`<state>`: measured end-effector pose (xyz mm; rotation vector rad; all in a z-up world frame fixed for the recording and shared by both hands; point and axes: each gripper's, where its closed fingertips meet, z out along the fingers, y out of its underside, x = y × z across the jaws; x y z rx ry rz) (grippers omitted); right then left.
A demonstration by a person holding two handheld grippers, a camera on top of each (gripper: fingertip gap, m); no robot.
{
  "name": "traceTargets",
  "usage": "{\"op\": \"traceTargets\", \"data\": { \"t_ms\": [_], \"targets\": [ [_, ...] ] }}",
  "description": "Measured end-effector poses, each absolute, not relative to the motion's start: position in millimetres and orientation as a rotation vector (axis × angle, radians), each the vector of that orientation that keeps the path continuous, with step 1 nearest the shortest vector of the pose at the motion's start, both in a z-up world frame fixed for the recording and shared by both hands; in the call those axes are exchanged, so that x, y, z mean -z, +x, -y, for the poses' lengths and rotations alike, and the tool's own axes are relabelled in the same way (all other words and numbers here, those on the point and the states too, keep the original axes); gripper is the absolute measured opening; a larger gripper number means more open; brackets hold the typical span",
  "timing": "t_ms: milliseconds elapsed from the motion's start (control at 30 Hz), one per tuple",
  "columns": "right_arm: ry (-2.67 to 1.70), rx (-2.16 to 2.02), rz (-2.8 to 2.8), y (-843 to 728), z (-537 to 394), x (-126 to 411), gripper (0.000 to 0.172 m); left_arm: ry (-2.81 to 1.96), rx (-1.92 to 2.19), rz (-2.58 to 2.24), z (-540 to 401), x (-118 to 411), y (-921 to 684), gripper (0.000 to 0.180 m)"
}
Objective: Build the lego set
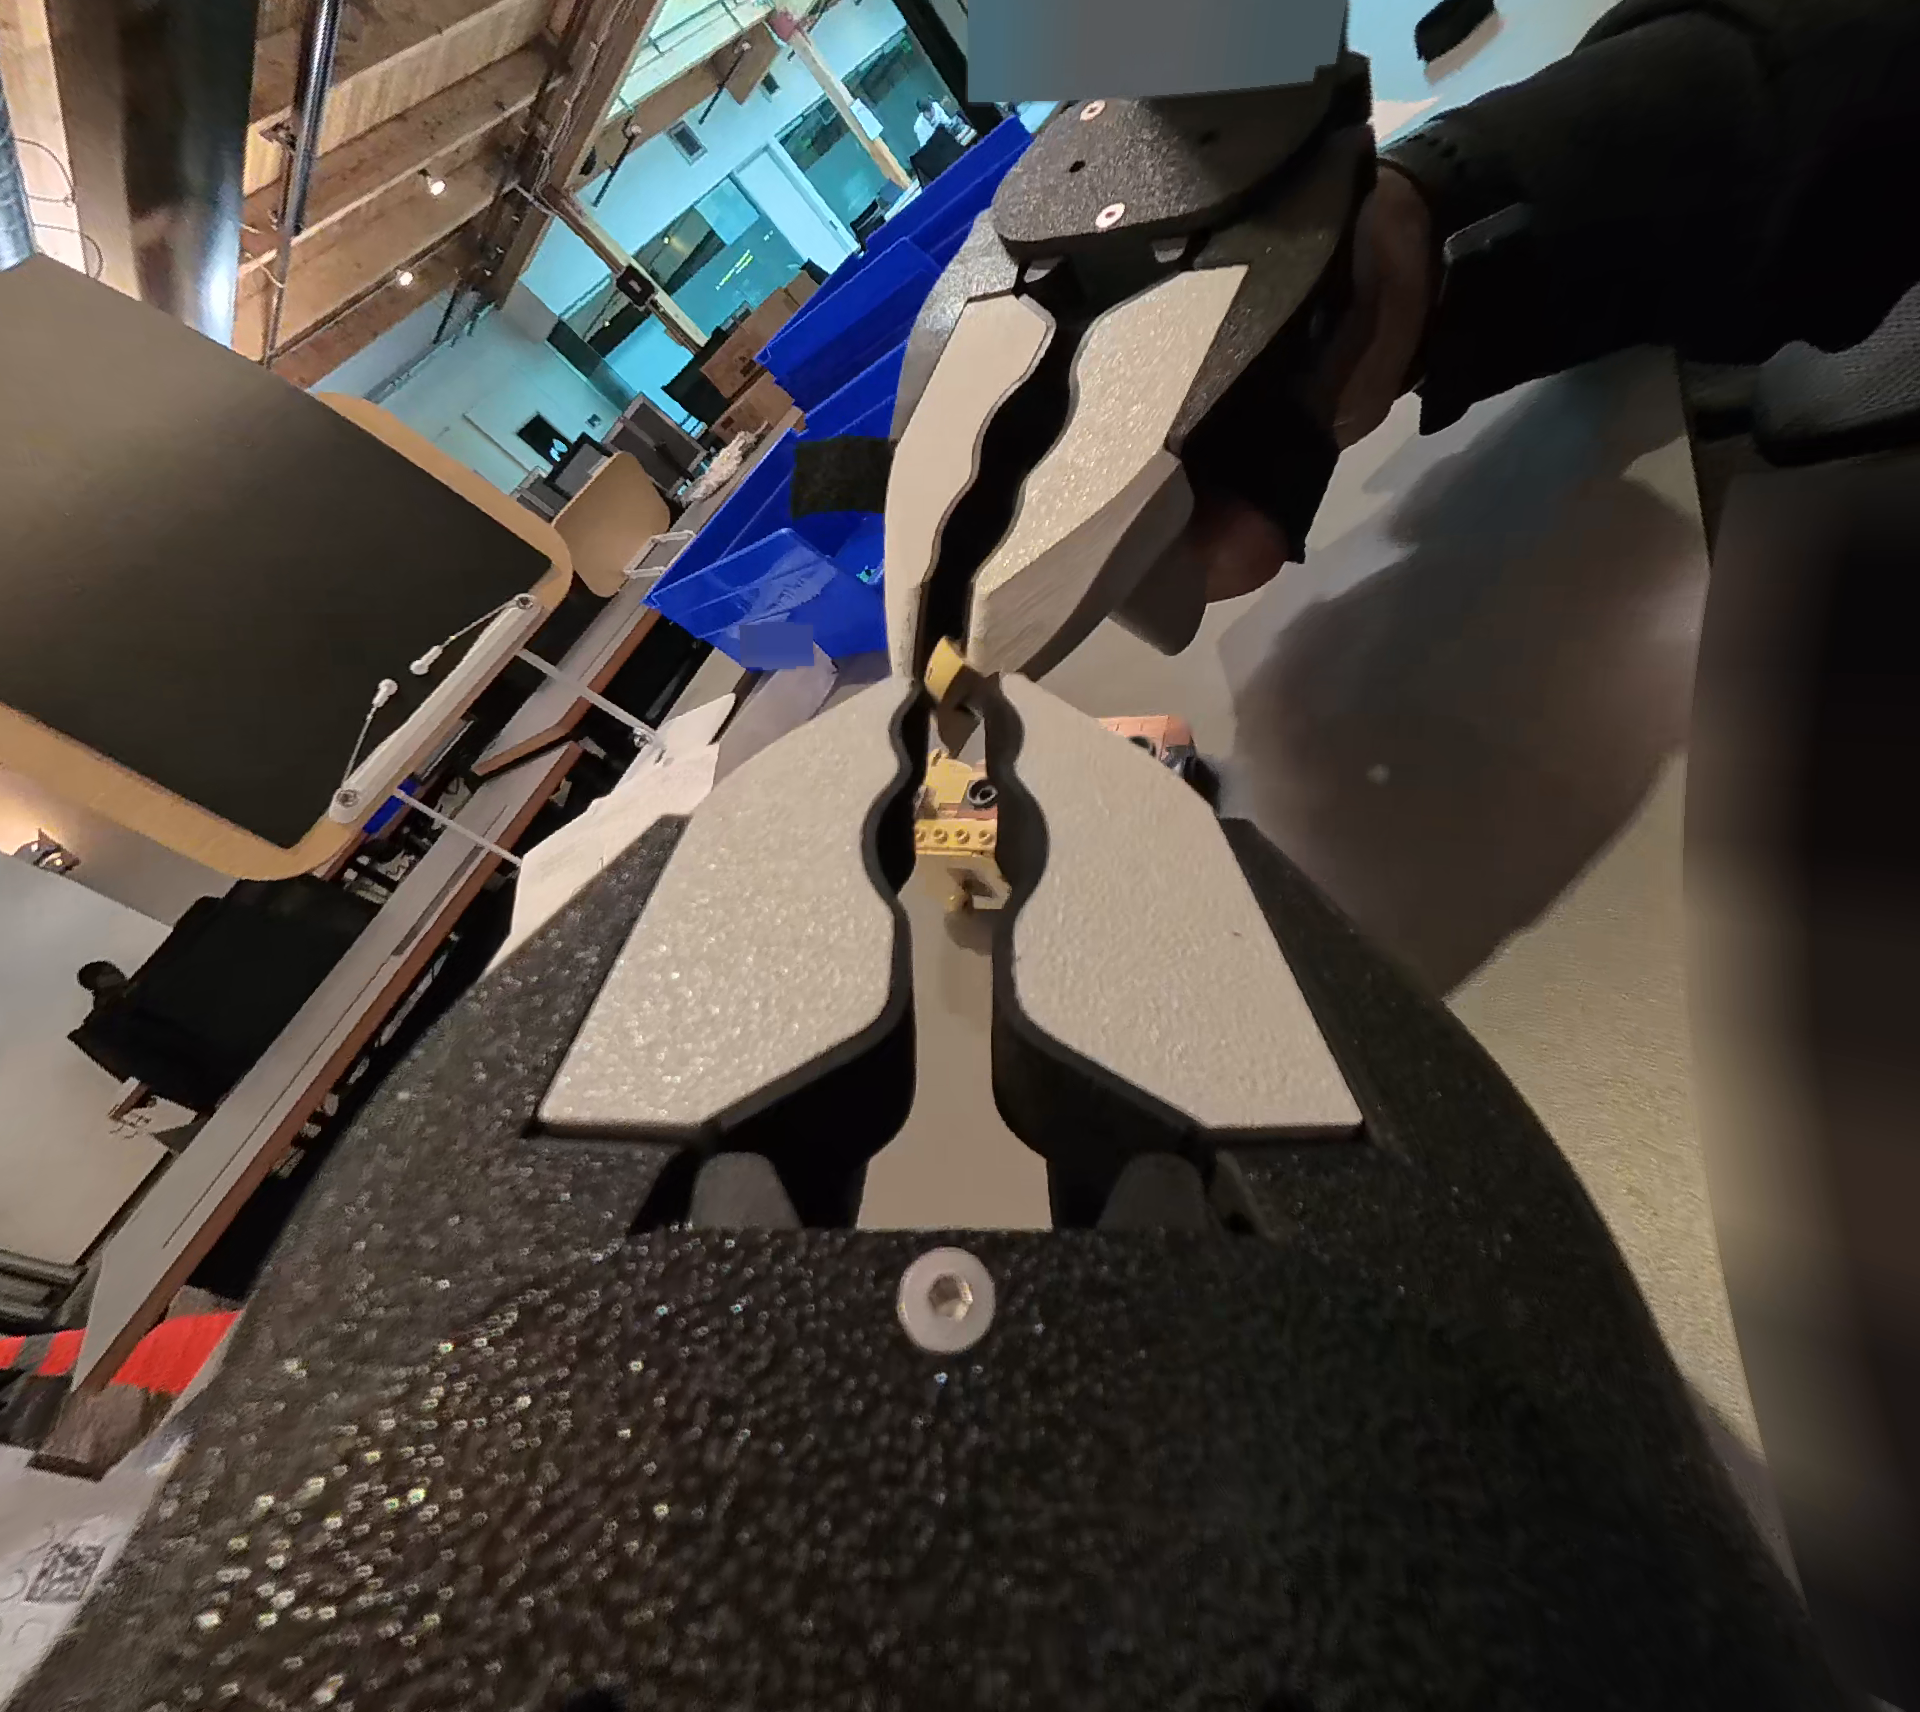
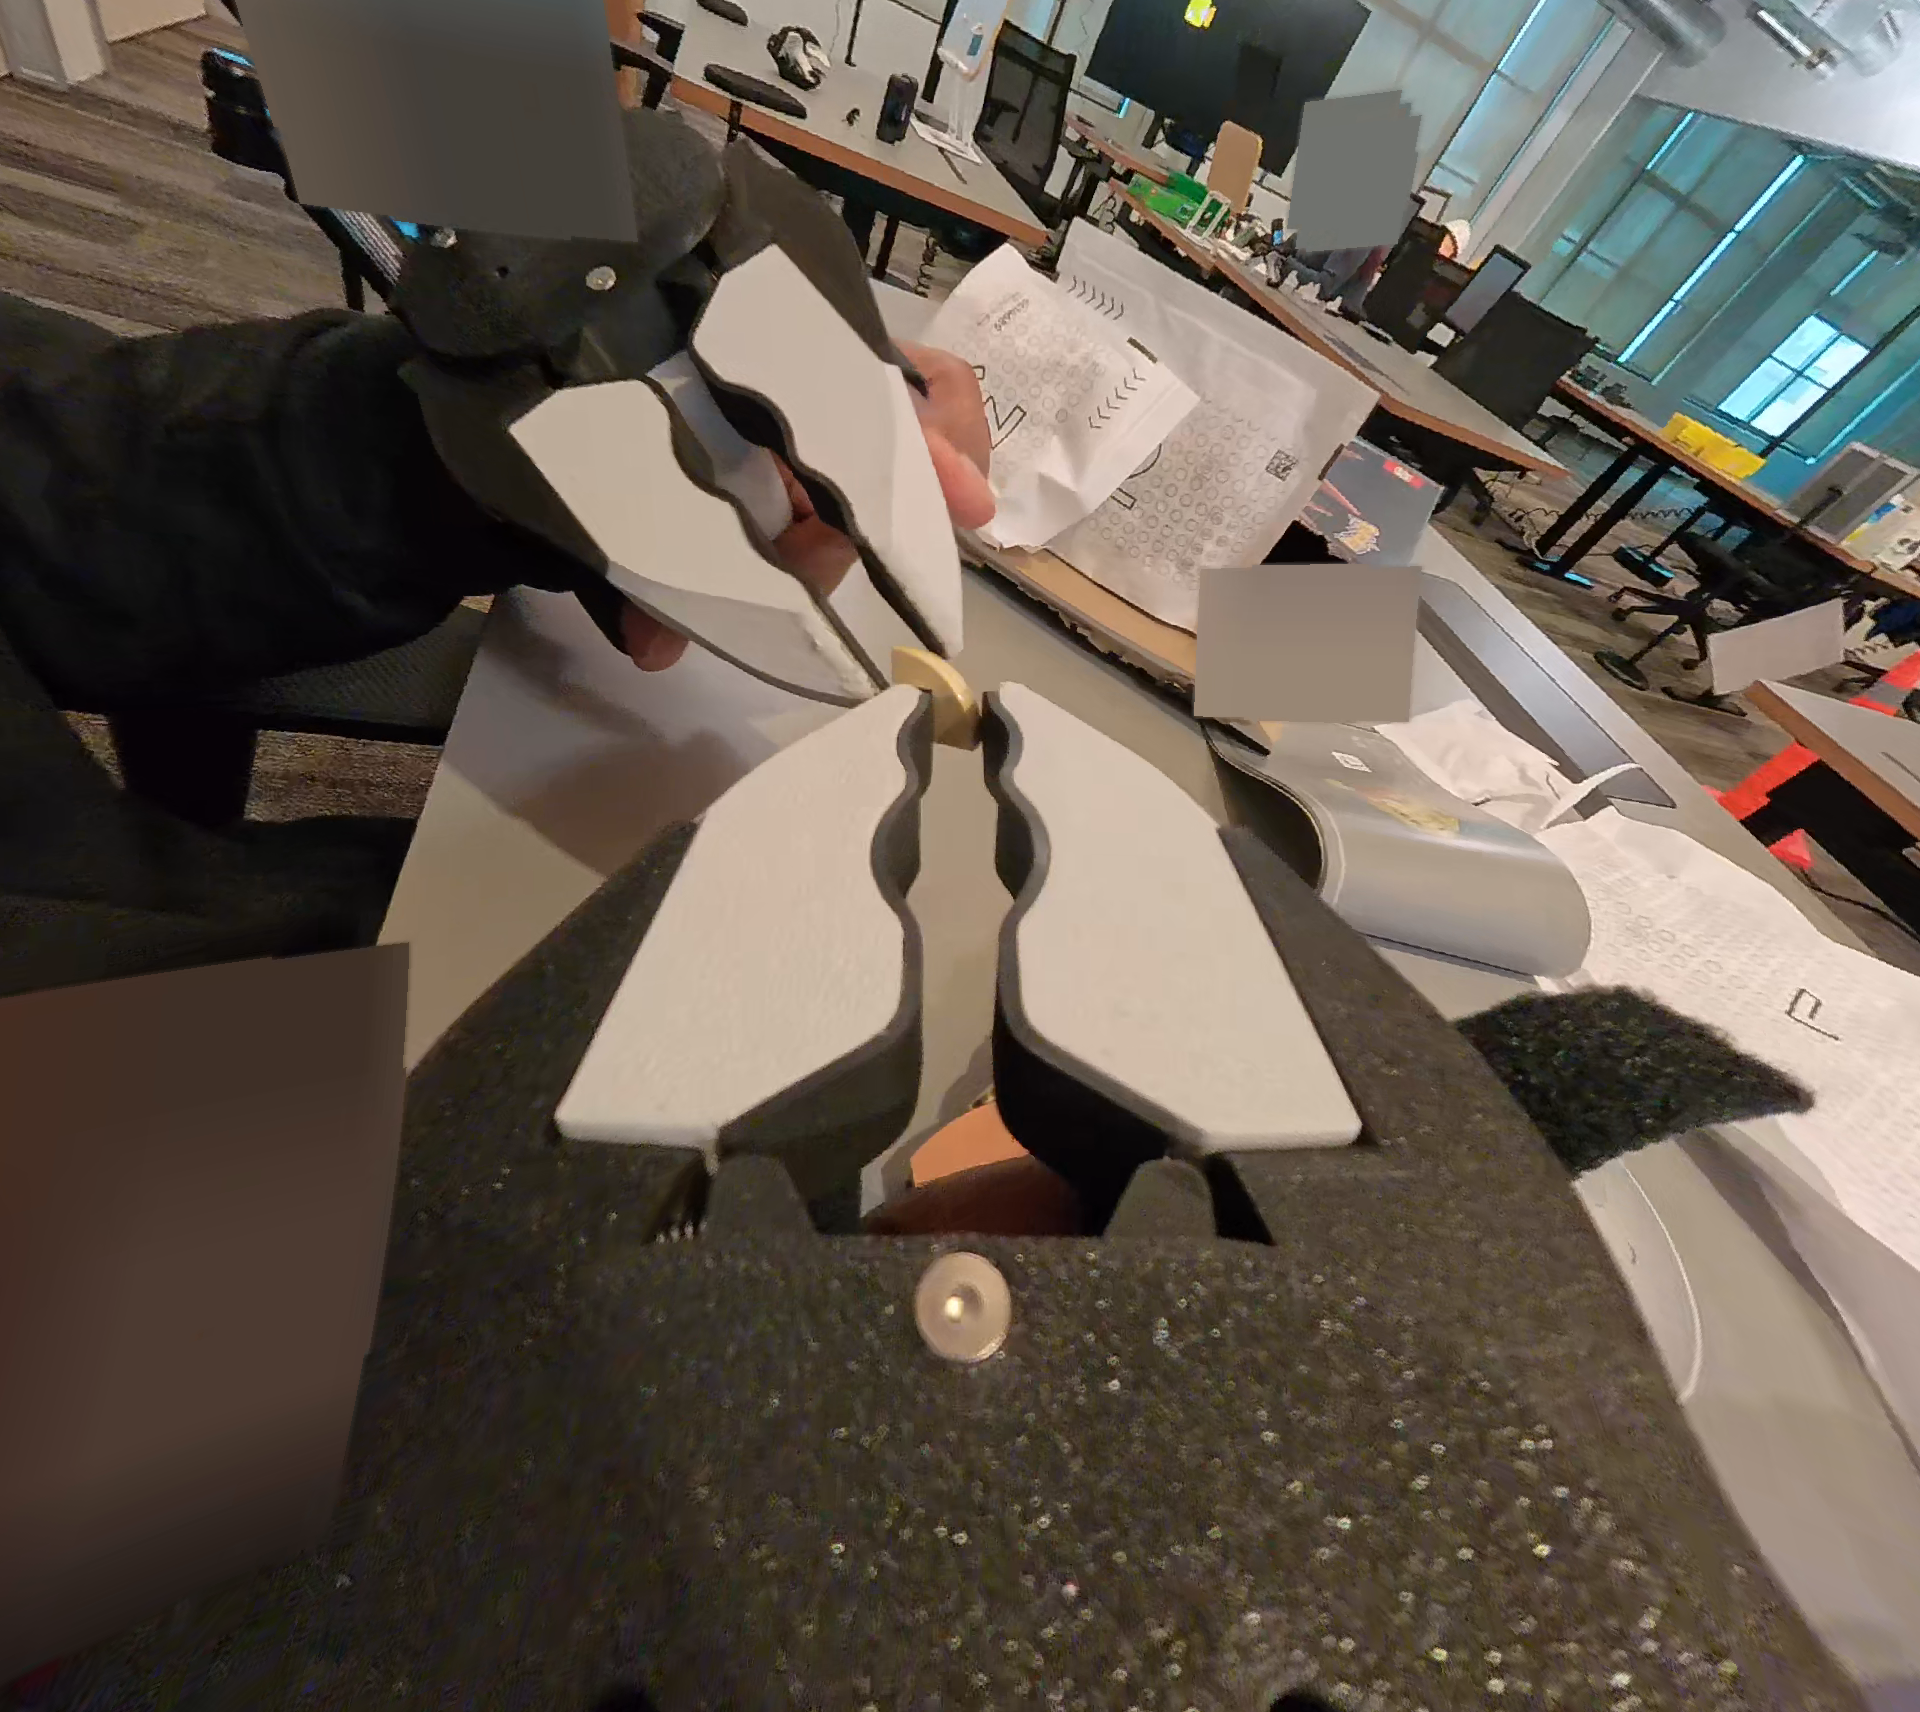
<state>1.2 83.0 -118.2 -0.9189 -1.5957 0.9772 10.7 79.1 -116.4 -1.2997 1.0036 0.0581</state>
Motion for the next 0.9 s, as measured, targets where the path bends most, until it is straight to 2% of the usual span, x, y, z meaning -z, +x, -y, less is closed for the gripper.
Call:
{"op": "traceTargets", "data": {
  "t_ms": [33,200,300,900],
  "targets": [
    [-0.915,-0.989,1.602,1.8,-82.0,118.3,0.008,-1.293,-0.052,-1.009,-78.2,116.6,11.5,0.009],
    [-0.890,-1.022,1.636,4.1,-78.0,119.5,0.009,-1.285,-0.018,-1.016,-75.7,117.2,12.1,0.006],
    [-0.882,-1.019,1.660,3.7,-75.6,121.9,0.015,-1.295,0.015,-0.990,-76.6,116.2,10.1,0.004],
    [-0.936,-0.879,1.639,-2.2,-82.9,128.8,0.013,-1.335,-0.033,-0.988,-81.8,122.9,5.9,0.004]
  ]
}}
